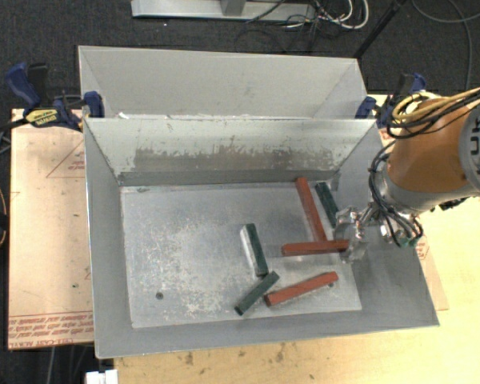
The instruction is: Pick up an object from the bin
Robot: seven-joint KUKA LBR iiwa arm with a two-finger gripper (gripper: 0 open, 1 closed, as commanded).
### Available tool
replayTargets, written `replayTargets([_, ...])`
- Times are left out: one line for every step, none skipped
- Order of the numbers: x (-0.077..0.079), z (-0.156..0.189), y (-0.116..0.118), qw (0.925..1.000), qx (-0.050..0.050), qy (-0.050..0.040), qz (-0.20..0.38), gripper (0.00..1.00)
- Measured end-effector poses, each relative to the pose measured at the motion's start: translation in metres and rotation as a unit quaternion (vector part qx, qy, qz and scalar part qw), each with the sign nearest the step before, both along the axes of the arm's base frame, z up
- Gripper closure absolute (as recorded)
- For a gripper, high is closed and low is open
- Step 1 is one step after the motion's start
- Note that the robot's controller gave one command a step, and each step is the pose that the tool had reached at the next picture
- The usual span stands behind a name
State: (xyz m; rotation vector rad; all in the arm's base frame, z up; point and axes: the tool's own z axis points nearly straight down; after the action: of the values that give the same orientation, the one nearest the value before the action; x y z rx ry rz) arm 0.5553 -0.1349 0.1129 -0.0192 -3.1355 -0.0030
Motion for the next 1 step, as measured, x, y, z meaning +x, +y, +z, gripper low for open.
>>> replayTargets([0.0449, 0.0640, 0.0237, 0.9997, -0.001, -0.0038, 0.024, 1.00])
